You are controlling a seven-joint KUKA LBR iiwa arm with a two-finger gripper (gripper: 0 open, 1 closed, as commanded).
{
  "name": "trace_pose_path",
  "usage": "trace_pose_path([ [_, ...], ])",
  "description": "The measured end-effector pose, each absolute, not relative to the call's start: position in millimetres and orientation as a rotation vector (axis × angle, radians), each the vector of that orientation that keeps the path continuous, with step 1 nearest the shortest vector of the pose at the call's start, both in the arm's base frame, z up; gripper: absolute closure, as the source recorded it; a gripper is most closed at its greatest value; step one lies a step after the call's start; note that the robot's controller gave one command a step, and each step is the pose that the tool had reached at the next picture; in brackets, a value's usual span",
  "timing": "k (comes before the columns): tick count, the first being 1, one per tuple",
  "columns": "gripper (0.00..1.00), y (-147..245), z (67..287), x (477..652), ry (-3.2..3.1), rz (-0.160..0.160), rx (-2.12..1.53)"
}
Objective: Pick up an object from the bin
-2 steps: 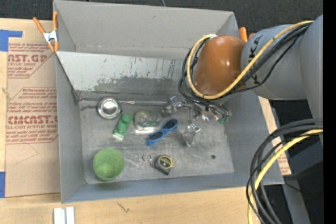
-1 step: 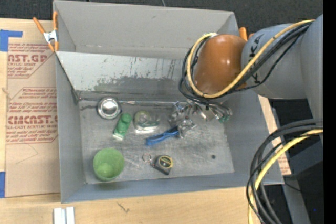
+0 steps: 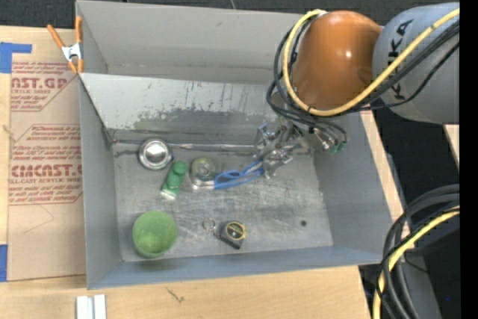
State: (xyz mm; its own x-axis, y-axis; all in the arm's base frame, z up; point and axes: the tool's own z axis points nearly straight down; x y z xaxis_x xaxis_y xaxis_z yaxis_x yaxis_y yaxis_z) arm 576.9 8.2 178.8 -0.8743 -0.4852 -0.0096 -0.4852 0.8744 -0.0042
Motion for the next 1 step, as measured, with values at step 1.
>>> trace_pose_path([
  [1,1.0,9.8,279.6,577.5,3.032,-0.004,-0.774],
])
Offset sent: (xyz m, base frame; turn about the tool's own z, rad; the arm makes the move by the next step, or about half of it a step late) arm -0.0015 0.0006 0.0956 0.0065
